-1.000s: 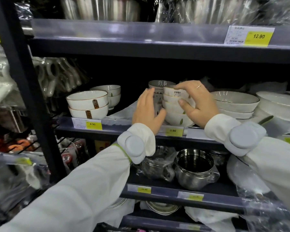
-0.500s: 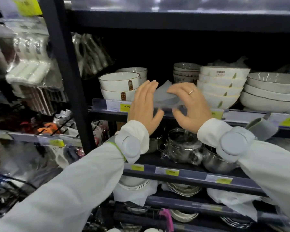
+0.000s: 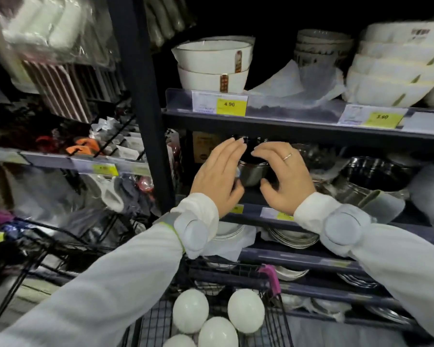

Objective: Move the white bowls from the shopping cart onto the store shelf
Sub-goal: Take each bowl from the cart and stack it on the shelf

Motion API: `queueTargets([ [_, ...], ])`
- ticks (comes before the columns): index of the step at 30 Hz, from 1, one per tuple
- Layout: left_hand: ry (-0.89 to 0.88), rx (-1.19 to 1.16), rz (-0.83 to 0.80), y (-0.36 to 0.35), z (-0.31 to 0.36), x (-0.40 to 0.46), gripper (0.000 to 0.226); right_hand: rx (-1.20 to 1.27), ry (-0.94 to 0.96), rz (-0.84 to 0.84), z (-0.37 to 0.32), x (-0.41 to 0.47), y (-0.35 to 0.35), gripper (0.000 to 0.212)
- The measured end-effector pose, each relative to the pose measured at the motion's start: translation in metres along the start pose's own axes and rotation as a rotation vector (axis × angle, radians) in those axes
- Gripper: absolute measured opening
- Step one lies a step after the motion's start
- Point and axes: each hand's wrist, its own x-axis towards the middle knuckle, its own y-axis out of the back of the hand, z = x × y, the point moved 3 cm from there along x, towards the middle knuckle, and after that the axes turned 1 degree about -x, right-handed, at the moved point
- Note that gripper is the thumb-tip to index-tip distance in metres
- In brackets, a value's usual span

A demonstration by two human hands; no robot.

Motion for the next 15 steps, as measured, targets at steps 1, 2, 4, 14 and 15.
queueTargets([
  [1,0.000,-0.006,-0.020,-0.004,-0.004,-0.006,0.068,0.003,-0.007,-0.014,-0.002,-0.004,-0.007,0.052],
  [2,0.003,-0.015,-0.034,-0.008,-0.007,-0.013,0.068,0.004,-0.017,-0.023,-0.002,-0.009,-0.013,0.051],
  [4,0.000,-0.029,-0.058,-0.015,-0.009,-0.024,0.067,0.006,-0.040,-0.032,-0.002,-0.018,-0.022,0.050],
  [14,0.102,-0.095,-0.241,-0.080,-0.026,-0.111,0.072,0.057,-0.166,-0.184,-0.005,-0.092,-0.099,0.050],
  [15,0.119,-0.092,-0.260,-0.089,-0.028,-0.121,0.074,0.063,-0.187,-0.202,-0.004,-0.102,-0.107,0.049],
])
